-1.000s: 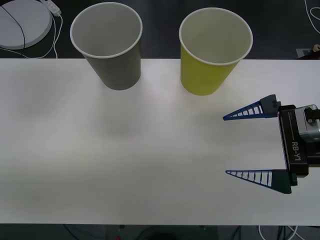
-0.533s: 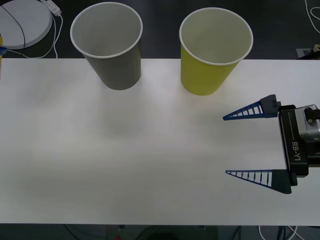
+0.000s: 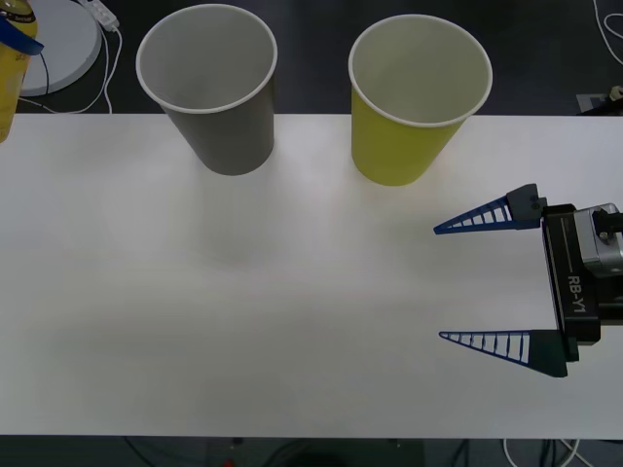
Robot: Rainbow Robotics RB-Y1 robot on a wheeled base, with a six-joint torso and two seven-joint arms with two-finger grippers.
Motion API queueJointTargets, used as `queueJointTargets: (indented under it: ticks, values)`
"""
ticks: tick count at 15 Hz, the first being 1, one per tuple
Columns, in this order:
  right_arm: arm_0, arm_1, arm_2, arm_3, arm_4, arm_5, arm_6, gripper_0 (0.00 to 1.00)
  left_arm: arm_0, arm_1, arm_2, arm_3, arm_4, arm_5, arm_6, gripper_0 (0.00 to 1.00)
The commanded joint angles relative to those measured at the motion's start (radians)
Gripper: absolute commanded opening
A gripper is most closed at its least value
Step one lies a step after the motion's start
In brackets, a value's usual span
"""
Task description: Put the can into the green bin and the plastic bottle into the gray bin
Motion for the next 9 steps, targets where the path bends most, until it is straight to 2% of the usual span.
queueJointTargets:
  ticks: [1, 3, 9]
  values:
    - [0.0, 0.0, 0.0, 0.0, 0.0, 0.0, 0.0, 1.0, -0.056, -0.075, -0.02, 0.069, -0.025, 0.0, 0.01, 0.0]
    - [0.0, 0.0, 0.0, 0.0, 0.0, 0.0, 0.0, 1.0, -0.092, -0.141, -0.019, 0.123, -0.079, -0.001, 0.011, 0.0]
    - [0.0, 0.0, 0.0, 0.0, 0.0, 0.0, 0.0, 1.0, -0.196, -0.299, -0.02, 0.293, -0.128, -0.003, 0.014, 0.0]
